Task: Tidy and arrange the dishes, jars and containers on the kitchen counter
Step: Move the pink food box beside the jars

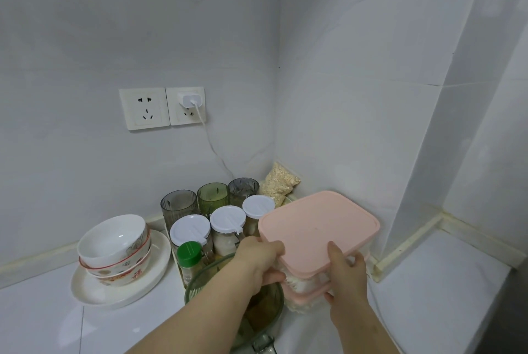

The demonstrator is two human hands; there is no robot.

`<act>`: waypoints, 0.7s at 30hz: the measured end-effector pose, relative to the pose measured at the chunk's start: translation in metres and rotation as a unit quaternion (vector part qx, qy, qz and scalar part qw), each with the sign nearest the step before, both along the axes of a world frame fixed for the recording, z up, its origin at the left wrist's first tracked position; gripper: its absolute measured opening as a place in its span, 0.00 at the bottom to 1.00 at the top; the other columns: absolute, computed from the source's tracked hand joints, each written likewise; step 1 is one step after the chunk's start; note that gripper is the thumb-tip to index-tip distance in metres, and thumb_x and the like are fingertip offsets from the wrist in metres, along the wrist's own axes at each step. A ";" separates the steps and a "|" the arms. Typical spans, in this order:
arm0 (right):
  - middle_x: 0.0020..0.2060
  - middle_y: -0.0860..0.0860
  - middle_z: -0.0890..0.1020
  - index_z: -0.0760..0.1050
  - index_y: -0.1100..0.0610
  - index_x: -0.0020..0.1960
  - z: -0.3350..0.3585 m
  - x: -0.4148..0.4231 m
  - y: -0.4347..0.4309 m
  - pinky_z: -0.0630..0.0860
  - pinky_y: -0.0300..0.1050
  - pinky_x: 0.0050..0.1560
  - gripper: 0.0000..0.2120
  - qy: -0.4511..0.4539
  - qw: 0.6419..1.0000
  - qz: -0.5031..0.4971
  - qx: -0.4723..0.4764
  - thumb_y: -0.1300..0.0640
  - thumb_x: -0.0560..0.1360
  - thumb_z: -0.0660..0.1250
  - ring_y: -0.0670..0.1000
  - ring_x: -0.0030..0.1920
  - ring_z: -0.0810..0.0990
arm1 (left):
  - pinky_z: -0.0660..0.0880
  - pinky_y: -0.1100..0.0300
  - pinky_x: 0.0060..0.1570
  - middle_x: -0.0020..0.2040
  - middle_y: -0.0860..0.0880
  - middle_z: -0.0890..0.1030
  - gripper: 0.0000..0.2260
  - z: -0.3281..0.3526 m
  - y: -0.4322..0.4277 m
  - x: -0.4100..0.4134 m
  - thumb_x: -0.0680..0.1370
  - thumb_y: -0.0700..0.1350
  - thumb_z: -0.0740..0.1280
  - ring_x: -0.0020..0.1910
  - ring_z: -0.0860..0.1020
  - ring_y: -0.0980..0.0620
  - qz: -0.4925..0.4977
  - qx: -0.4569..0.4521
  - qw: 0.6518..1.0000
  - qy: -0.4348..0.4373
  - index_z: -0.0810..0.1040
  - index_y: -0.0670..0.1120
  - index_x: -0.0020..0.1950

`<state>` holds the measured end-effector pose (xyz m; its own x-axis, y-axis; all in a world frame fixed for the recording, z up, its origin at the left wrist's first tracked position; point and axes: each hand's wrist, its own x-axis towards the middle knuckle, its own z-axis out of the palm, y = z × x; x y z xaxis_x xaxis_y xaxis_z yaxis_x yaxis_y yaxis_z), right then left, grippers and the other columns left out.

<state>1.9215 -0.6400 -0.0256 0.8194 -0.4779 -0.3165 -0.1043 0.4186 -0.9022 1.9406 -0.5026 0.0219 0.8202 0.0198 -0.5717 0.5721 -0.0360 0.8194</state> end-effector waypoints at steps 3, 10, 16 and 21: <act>0.67 0.53 0.70 0.59 0.53 0.72 -0.001 0.000 0.002 0.66 0.59 0.67 0.29 0.003 1.000 -0.002 -0.004 0.53 0.75 0.66 0.57 0.65 0.70 | 0.80 0.55 0.35 0.59 0.39 0.75 0.18 0.001 0.001 0.000 0.74 0.36 0.67 0.46 0.79 0.43 0.003 -0.005 1.000 -0.001 0.71 0.39 0.63; 0.67 0.54 0.70 0.58 0.55 0.74 0.006 -0.005 0.003 0.65 0.51 0.64 0.29 0.011 1.000 -0.008 -0.011 0.54 0.76 0.65 0.57 0.66 0.70 | 0.78 0.53 0.39 0.51 0.44 0.76 0.17 -0.002 0.008 -0.010 0.76 0.41 0.68 0.47 0.76 0.46 -0.002 -0.042 0.999 -0.001 0.71 0.43 0.64; 0.67 0.56 0.71 0.61 0.60 0.73 0.022 -0.025 0.020 0.65 0.48 0.62 0.28 0.015 0.998 -0.005 -0.068 0.57 0.76 0.65 0.57 0.66 0.70 | 0.77 0.56 0.37 0.49 0.46 0.78 0.11 0.012 0.027 -0.026 0.78 0.44 0.64 0.45 0.77 0.49 0.009 -0.050 0.998 -0.028 0.74 0.45 0.59; 0.67 0.56 0.69 0.65 0.54 0.70 0.044 -0.043 0.063 0.67 0.59 0.66 0.26 0.040 0.986 -0.018 -0.162 0.52 0.74 0.66 0.60 0.66 0.68 | 0.77 0.57 0.37 0.44 0.47 0.76 0.04 0.037 0.057 -0.048 0.79 0.43 0.62 0.41 0.77 0.51 0.042 -0.072 0.994 -0.071 0.75 0.46 0.47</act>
